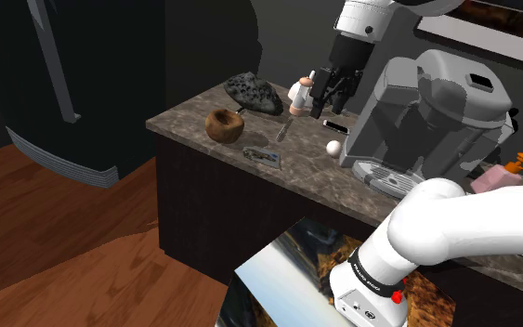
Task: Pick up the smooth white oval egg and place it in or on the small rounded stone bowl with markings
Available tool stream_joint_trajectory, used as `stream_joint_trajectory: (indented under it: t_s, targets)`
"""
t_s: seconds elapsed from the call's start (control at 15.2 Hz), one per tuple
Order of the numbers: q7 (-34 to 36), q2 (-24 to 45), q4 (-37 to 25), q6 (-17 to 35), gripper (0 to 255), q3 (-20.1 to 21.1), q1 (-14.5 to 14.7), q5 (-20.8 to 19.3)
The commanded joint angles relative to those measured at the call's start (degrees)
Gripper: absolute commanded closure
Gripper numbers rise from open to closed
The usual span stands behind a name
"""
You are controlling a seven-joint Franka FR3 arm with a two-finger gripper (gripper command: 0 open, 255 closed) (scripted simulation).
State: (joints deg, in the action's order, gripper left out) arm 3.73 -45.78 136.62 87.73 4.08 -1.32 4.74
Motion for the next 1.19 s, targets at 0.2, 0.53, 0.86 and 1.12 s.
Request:
stream_joint_trajectory:
  t_s: [0.2, 0.53, 0.86, 1.12]
  targets:
    - [-1.28, 1.37, 2.81, 3.89, 0, -1.26, -1.73, -2.95]
    - [-2.99, 4.76, 6.47, 10.78, 0, -3.53, -4.94, -7.97]
    - [-4.09, 9.59, 8.69, 18.07, 0, -5.98, -8.46, -13.16]
    - [-4.49, 14.42, 9.34, 23.99, 0, -8.01, -11.42, -17.39]
